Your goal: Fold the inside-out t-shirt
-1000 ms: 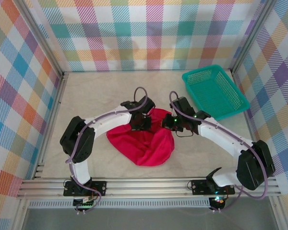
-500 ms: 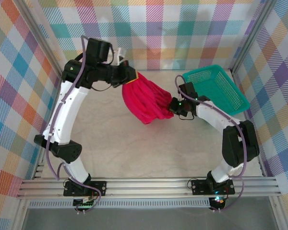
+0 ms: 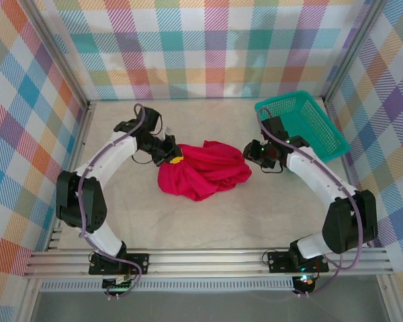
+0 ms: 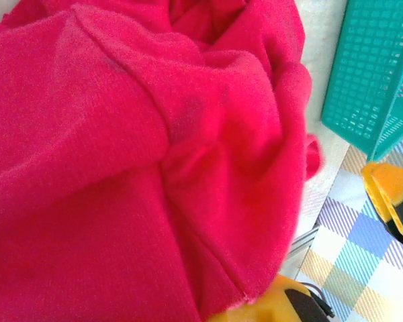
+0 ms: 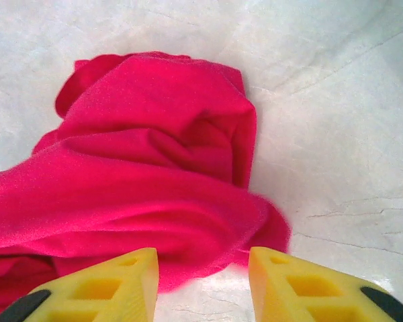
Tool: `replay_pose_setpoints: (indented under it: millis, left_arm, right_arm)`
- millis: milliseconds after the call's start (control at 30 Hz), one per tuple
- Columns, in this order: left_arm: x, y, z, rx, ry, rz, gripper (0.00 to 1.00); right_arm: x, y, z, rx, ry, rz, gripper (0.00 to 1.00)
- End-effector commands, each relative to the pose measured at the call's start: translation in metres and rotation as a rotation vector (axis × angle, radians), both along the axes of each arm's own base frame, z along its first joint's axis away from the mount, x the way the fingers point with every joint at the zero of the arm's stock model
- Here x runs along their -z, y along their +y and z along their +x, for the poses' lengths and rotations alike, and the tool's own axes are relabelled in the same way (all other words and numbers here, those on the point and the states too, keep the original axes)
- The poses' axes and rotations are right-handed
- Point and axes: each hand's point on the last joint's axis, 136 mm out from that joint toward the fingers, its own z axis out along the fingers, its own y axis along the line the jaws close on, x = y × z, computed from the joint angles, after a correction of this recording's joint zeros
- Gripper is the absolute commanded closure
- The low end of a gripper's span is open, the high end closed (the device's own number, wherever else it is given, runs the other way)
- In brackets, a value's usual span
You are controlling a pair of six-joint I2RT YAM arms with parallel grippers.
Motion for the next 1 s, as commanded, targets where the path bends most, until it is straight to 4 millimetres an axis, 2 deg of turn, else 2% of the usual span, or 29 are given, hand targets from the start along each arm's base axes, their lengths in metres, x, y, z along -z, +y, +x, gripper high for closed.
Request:
replay_pose_setpoints:
  millis: [0, 167, 233, 367, 467, 533, 567, 667, 700, 833, 967]
  left_arm:
    - [-0.019, -0.003, 0.017, -0.001, -0.101, -0.04, 1.0]
    - [-0.016, 0.0, 0.018, 0.003, -0.094, -0.025, 1.0]
    - [-0.014, 0.0, 0.018, 0.002, -0.088, -0.026, 1.0]
    - [-0.016, 0.002, 0.017, 0.0, -0.088, -0.027, 1.0]
    - [-0.019, 0.005, 0.016, -0.002, -0.094, -0.026, 1.0]
    - [-0.021, 0.008, 0.015, -0.008, -0.097, -0.026, 1.0]
    - [-0.022, 0.009, 0.015, -0.01, -0.099, -0.026, 1.0]
    - [-0.021, 0.018, 0.015, -0.026, -0.094, -0.016, 1.0]
    - [-0.021, 0.021, 0.015, -0.031, -0.093, -0.014, 1.0]
    - [-0.018, 0.038, 0.019, -0.081, -0.094, 0.008, 1.0]
    - [-0.005, 0.057, 0.027, -0.149, -0.066, -0.001, 1.0]
  right_arm:
    - [0.005, 0.02, -0.017, -0.041, 0.03, 0.033, 0.58]
    - [0.022, 0.093, -0.045, -0.17, 0.046, 0.15, 0.56]
    - [0.036, 0.11, -0.052, -0.185, 0.08, 0.161, 0.52]
    - [0.072, 0.12, -0.051, -0.131, 0.165, 0.163, 0.45]
    - [0.09, 0.116, -0.038, -0.077, 0.157, 0.118, 0.41]
    - [0.093, 0.111, -0.023, -0.053, 0.124, 0.047, 0.44]
    - [0.091, 0.11, -0.015, -0.054, 0.107, 0.026, 0.51]
    - [0.068, 0.111, 0.001, -0.074, 0.06, -0.034, 0.95]
    - [0.058, 0.111, 0.003, -0.086, 0.046, -0.04, 1.0]
    - [-0.005, 0.112, -0.007, -0.159, -0.031, -0.007, 1.0]
    - [-0.09, 0.109, -0.04, -0.232, -0.133, 0.113, 1.0]
